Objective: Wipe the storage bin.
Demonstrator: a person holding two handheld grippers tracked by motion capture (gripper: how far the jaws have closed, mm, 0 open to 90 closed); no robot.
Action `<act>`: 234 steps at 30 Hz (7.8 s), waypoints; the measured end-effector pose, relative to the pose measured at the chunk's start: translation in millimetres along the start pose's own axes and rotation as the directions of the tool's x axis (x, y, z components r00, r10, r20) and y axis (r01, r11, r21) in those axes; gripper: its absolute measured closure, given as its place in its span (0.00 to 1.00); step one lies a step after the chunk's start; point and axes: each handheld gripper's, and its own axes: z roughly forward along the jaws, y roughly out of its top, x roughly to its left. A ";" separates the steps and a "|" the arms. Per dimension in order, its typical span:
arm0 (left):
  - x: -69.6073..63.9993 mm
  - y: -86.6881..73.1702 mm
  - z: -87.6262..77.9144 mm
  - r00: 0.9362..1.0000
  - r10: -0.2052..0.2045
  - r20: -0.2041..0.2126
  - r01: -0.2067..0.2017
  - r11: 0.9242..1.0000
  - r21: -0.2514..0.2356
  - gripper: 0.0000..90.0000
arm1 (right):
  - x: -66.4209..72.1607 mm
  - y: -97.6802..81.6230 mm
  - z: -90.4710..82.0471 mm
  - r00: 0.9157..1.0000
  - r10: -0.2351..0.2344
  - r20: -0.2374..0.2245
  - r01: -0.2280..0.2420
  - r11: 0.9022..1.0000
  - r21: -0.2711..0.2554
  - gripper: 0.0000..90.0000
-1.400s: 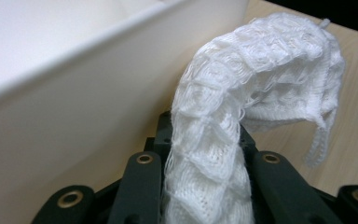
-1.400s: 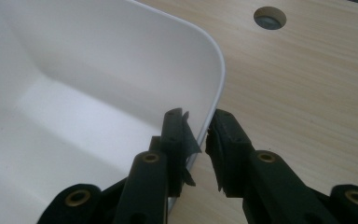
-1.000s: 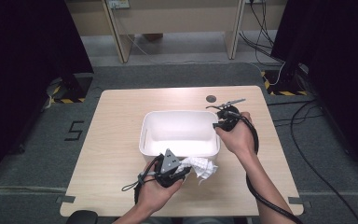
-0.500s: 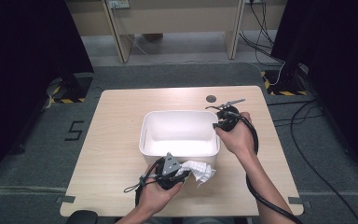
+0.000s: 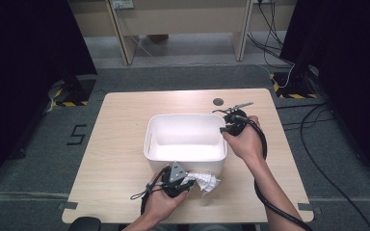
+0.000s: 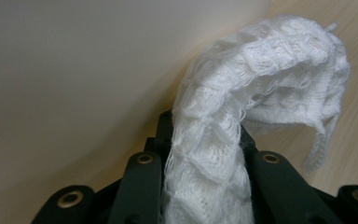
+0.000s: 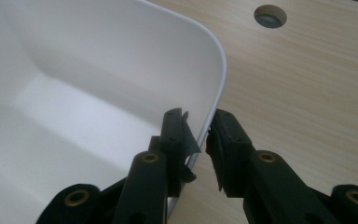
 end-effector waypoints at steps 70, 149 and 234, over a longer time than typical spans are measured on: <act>15.7 12.9 -46.2 0.998 -0.047 -0.043 0.046 0.998 -0.042 0.80 | 3.1 -2.1 5.1 1.000 -0.010 0.010 0.010 1.000 0.016 0.83; 35.7 -21.9 -36.5 0.996 -0.068 -0.057 0.068 0.998 -0.002 0.80 | 3.1 2.0 -0.4 1.000 -0.023 0.009 0.023 0.999 0.025 0.86; 53.3 -7.4 -96.3 0.988 -0.097 -0.121 0.084 0.991 -0.107 0.79 | 3.6 2.6 -0.5 0.999 -0.031 0.014 0.030 0.999 0.033 0.86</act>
